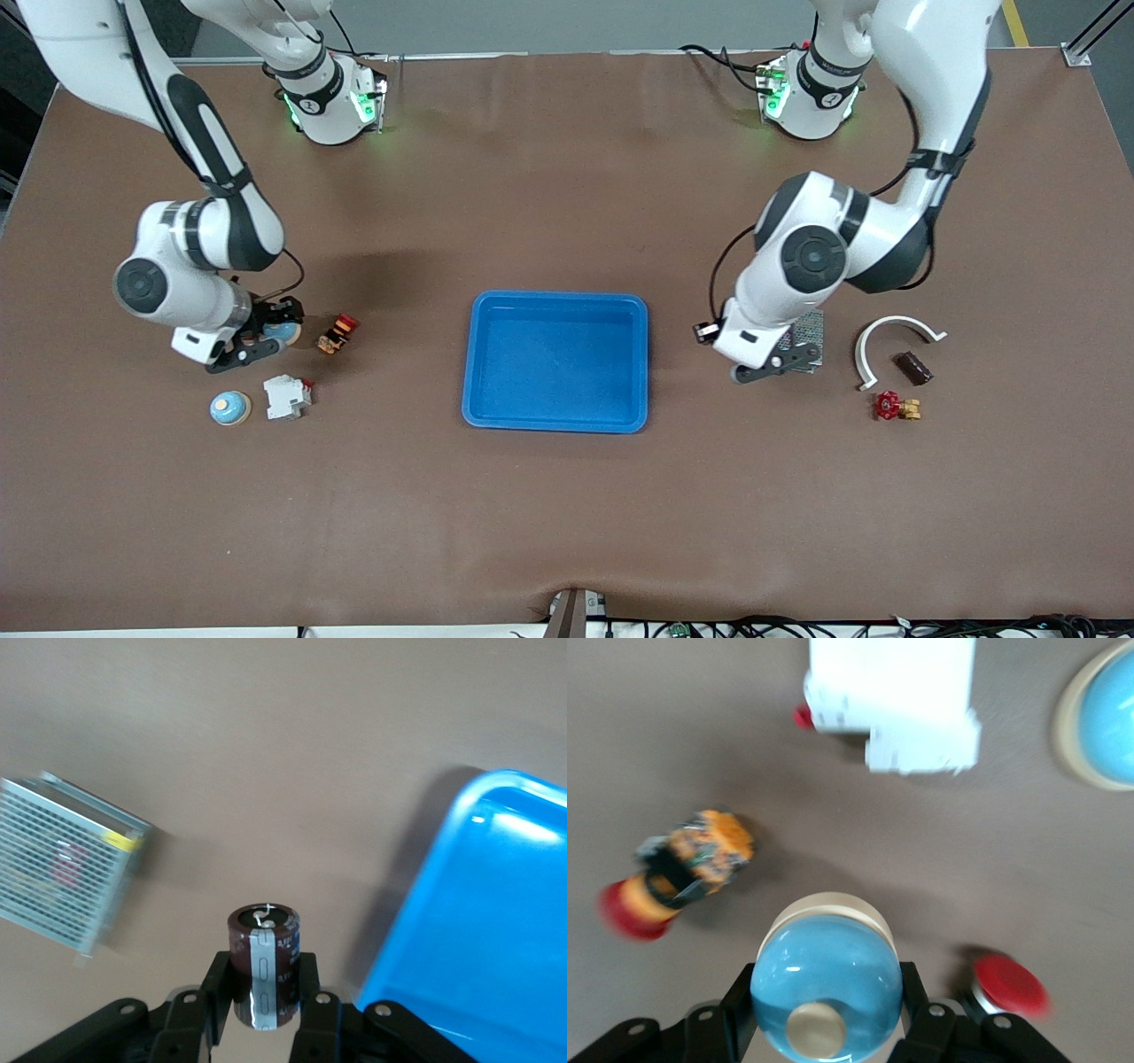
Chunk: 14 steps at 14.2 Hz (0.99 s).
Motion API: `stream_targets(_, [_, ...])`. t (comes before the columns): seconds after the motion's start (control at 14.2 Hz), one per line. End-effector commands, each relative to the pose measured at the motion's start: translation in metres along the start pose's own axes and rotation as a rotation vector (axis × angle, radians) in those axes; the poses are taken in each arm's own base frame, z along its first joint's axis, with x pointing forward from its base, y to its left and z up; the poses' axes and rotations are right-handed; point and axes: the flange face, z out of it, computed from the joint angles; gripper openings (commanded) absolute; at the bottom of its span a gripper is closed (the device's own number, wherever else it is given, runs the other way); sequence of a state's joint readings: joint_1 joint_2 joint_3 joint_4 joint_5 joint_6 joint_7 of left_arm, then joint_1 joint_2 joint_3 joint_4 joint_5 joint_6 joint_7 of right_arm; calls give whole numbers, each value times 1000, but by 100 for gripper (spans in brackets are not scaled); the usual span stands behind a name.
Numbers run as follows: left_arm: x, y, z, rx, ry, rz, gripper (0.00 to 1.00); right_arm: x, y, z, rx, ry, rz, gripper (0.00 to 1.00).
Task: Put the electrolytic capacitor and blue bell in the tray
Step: 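Lower the capacitor into the tray with the left gripper while the right carries the bell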
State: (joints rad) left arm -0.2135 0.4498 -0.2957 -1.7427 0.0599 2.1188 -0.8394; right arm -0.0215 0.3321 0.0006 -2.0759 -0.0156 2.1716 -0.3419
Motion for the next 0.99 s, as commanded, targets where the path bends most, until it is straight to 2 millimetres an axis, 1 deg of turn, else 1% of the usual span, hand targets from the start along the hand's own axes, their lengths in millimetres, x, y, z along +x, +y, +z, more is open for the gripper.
stream_targets(0.0, [-9, 44, 15, 5, -6, -57, 0, 25, -22, -88, 51, -24, 47, 37])
stream_targets(0.07, [-14, 56, 21, 3, -9, -78, 0, 33, -38, -112, 50, -35, 88, 37])
stream_targets(0.14, [-22, 70, 29, 3, -14, -96, 0, 41, -63, -133, 38, -42, 132, 37])
stream_targets(0.21, [-29, 81, 37, 5, -18, -117, 0, 48, -95, -150, 23, -45, 181, 36])
stream_targets(0.28, [-33, 91, 43, 0, -20, -140, 0, 54, -125, -164, 8, -36, 238, 37])
stream_targets(0.35, [-32, 98, 49, -6, -24, -175, 0, 58, -157, -170, -4, -28, 286, 37])
stream_targets(0.49, [-40, 118, 63, -13, -33, -225, 0, 63, -208, -165, -17, -25, 372, 37])
stream_targets(0.56, [-43, 125, 72, -14, -35, -258, 0, 64, -231, -162, 11, -30, 401, 37])
stream_targets(0.63, [-45, 129, 81, -19, -38, -296, 0, 67, -247, -155, 54, -45, 424, 37])
stream_targets(0.7, [-45, 132, 86, -36, -36, -347, 0, 73, -256, -147, 97, -50, 451, 37])
stream_targets(0.77, [-49, 136, 96, -37, -39, -386, 0, 79, -263, -139, 122, -43, 469, 37])
stream_targets(0.85, [-56, 140, 106, -33, -44, -412, 0, 83, -273, -130, 124, -40, 477, 37])
stream_targets(0.92, [-60, 143, 115, -30, -48, -435, 0, 87, -288, -123, 121, -30, 484, 37])
